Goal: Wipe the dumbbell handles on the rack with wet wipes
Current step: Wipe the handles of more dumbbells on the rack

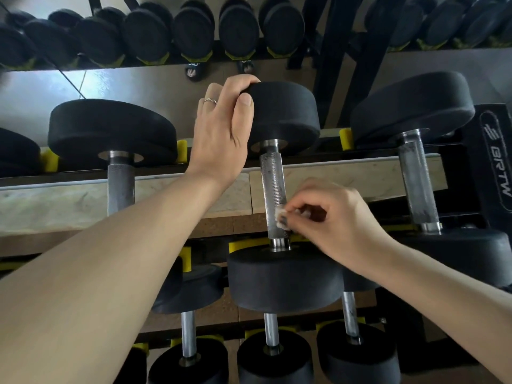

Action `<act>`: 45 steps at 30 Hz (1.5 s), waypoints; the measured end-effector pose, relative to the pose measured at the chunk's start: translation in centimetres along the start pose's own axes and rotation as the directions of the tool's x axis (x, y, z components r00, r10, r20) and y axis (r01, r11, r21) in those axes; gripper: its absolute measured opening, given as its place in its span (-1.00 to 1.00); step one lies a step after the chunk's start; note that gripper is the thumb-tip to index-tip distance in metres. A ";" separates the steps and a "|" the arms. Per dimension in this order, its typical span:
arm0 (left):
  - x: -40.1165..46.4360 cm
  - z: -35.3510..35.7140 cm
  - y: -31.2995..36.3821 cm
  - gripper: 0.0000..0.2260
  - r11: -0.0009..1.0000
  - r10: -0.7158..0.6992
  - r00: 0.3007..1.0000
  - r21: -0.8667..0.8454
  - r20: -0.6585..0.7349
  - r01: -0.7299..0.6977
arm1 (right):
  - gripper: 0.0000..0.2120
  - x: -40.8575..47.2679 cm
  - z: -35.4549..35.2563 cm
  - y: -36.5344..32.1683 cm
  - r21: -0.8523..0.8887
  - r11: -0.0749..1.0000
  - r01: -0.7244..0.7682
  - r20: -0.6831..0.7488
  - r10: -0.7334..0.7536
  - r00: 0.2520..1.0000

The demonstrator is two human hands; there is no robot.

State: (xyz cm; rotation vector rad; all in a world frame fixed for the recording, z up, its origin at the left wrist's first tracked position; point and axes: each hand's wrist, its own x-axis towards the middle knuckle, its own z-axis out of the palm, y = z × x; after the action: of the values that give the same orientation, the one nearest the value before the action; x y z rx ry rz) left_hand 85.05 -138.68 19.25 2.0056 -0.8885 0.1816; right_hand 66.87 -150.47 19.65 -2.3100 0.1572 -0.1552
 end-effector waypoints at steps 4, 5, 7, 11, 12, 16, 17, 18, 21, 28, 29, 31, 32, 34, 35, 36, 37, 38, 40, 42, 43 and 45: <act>-0.1 0.0 0.1 -0.68 0.999 0.040 0.999 0.001 -0.025 -0.040 | -0.91 1.5 -0.5 0.1 -0.028 0.996 0.081 -0.117 -0.084 0.990; -0.1 0.0 0.0 -0.68 0.999 0.043 0.999 0.003 -0.022 -0.043 | -0.90 1.6 -0.4 0.2 -0.058 0.992 0.110 -0.119 -0.117 0.986; 0.0 0.0 0.0 -0.67 1.000 0.031 0.999 0.003 -0.010 -0.031 | -0.87 1.0 -0.1 0.5 -0.104 0.979 0.177 -0.064 -0.184 0.981; -0.1 0.0 0.1 -0.68 1.000 0.022 1.000 0.001 -0.019 -0.022 | -0.87 0.8 -0.9 0.9 -0.105 0.968 0.228 -0.002 -0.229 0.973; -0.1 0.0 0.1 -0.68 1.000 0.027 0.999 0.001 -0.023 -0.027 | -0.88 1.2 -1.1 0.9 -0.103 0.972 0.213 -0.041 -0.218 0.975; 0.0 -0.1 0.0 -0.68 1.000 0.004 1.000 0.008 -0.006 -0.004 | -0.84 1.4 -0.5 1.0 -0.114 0.976 0.184 -0.097 -0.195 0.976; 0.0 -0.1 0.0 -0.67 1.000 -0.010 1.000 0.011 0.000 0.010 | -0.83 1.1 -0.2 1.1 -0.103 0.976 0.190 -0.072 -0.198 0.978; 0.1 0.0 -0.1 -0.66 1.000 -0.020 1.000 0.009 0.002 0.020 | -0.82 0.8 0.0 1.3 -0.086 0.978 0.191 -0.060 -0.197 0.979; 0.0 0.1 0.0 -0.65 1.000 -0.029 1.000 0.004 0.001 0.029 | -0.81 0.4 -0.1 1.4 -0.041 0.983 0.178 -0.085 -0.181 0.980; 0.1 0.0 -0.1 -0.66 1.000 -0.015 1.000 0.003 -0.014 0.015 | -0.76 -0.1 -0.1 1.3 0.092 0.988 0.123 -0.104 -0.114 0.988; 0.1 0.1 -0.1 -0.65 1.000 -0.018 1.000 0.003 -0.014 0.018 | -0.76 0.0 -0.1 1.5 0.080 0.986 0.144 -0.104 -0.136 0.985; 0.1 0.1 -0.1 -0.65 1.000 -0.014 1.000 0.006 -0.016 0.014 | -0.79 0.3 -0.3 1.7 0.050 0.984 0.169 -0.102 -0.163 0.981; 0.0 0.1 -0.1 -0.64 1.000 -0.008 1.000 0.006 -0.018 0.008 | -0.81 0.4 -0.4 1.7 0.023 0.984 0.176 -0.104 -0.173 0.979; 0.1 0.1 -0.1 -0.65 1.000 -0.002 1.000 0.004 -0.021 0.002 | -0.84 0.4 -0.6 1.7 -0.010 0.984 0.180 -0.109 -0.180 0.978; 0.1 0.1 -0.1 -0.65 1.000 -0.001 1.000 0.003 -0.021 0.001 | -0.85 0.4 -0.7 1.6 -0.012 0.984 0.176 -0.108 -0.176 0.978; 0.1 0.2 -0.2 -0.65 1.000 0.001 1.000 0.001 -0.023 -0.001 | -0.86 0.5 -0.8 1.6 -0.016 0.986 0.168 -0.105 -0.168 0.980; 0.1 0.2 -0.2 -0.65 1.000 0.004 1.000 0.000 -0.026 -0.004 | -0.86 0.5 -0.8 1.5 -0.022 0.987 0.156 -0.096 -0.158 0.983; 0.1 0.2 -0.1 -0.65 1.000 0.009 0.999 0.000 -0.032 -0.009 | -0.86 0.7 -0.9 1.4 -0.030 0.989 0.143 -0.088 -0.145 0.985; 0.0 0.2 -0.1 -0.65 1.000 0.026 0.999 0.005 -0.043 -0.026 | -0.86 1.1 -1.0 1.1 -0.055 0.989 0.135 -0.107 -0.140 0.984; 0.0 0.2 -0.1 -0.66 0.999 0.039 0.998 0.015 -0.051 -0.038 | -0.87 1.6 -0.8 0.7 -0.083 0.986 0.142 -0.139 -0.153 0.979; 0.0 0.2 -0.2 -0.66 0.999 0.040 0.998 0.017 -0.051 -0.039 | -0.87 1.6 -0.6 0.5 -0.090 0.985 0.146 -0.127 -0.157 0.979; 0.0 0.2 -0.3 -0.65 0.999 0.033 0.999 0.018 -0.042 -0.032 | -0.87 1.0 -0.5 0.3 -0.100 0.980 0.171 -0.045 -0.176 0.983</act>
State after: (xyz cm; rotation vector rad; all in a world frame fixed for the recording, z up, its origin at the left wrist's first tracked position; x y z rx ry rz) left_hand 85.20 -138.78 18.97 1.9973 -0.8964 0.2499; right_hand 67.79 -151.20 19.83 -2.4150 -0.0107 -0.3047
